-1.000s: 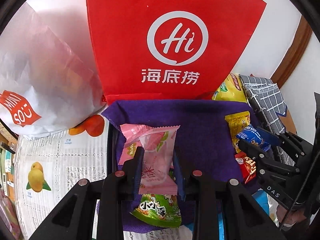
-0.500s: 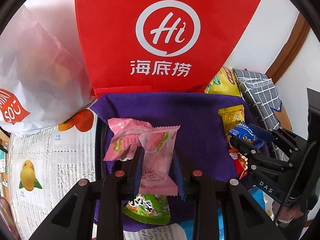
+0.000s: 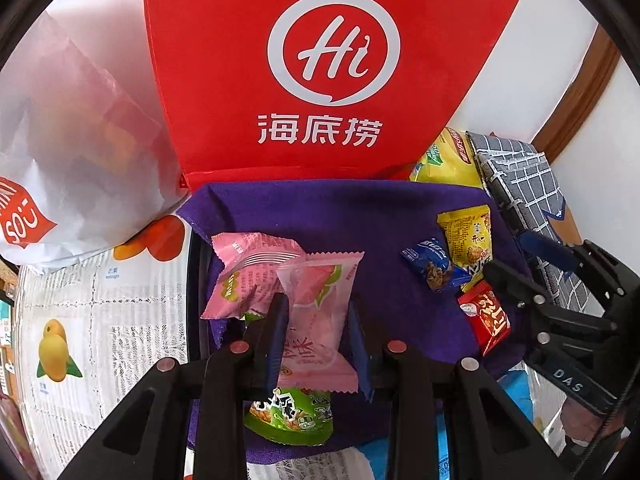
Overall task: Organize snacks
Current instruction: 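Open both tools to drop the packets onto the towel, then move both tools back toward the snack pile beside the tissue pack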
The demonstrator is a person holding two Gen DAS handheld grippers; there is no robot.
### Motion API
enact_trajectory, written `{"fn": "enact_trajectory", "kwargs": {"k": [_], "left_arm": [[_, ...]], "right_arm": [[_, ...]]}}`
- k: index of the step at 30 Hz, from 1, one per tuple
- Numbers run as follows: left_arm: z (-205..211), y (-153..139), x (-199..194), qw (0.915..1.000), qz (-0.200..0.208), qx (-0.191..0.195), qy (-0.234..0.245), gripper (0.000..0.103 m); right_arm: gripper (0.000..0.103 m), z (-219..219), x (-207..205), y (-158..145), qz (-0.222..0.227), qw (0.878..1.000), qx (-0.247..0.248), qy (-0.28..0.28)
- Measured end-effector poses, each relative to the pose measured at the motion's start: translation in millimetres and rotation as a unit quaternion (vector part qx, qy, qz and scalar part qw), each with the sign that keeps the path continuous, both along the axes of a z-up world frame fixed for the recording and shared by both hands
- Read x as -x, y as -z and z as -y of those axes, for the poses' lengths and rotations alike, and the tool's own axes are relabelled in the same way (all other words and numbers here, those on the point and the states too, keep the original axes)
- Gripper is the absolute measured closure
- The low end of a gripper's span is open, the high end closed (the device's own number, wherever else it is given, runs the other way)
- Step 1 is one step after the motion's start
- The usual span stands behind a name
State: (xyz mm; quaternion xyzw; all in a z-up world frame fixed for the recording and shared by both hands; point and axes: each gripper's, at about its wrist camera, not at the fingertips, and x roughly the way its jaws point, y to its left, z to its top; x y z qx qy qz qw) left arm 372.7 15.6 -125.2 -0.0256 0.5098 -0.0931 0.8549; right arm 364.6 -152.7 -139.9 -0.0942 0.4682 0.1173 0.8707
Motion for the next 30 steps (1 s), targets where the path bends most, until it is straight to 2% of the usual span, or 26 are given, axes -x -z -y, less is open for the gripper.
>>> {"fn": "enact_trajectory", "kwargs": {"k": [10, 11, 15, 25, 30], "left_arm": [[6, -2, 3, 0.9999, 0.007, 0.006, 0.013, 0.073], [7, -3, 4, 0.9998, 0.009, 0.006, 0.015, 0.072], [9, -12, 9, 0.9995, 0.019, 0.011, 0.022, 0.057], [10, -40, 24, 0.9984, 0.044, 0.021, 0.029, 0.051], [6, -61, 34, 0.9971, 0.064, 0.029, 0.029, 0.050]], "right_arm": [[0.046, 5, 7, -17, 0.026, 1.000, -0.009, 0.010], [0.046, 6, 7, -18, 0.028, 0.999, -0.009, 0.013], [0.046, 12, 8, -24, 0.036, 0.999, -0.021, 0.030], [0.046, 16, 22, -48, 0.061, 0.997, -0.023, 0.049], [0.046, 23, 42, -54, 0.056, 0.996, -0.015, 0.064]]}}
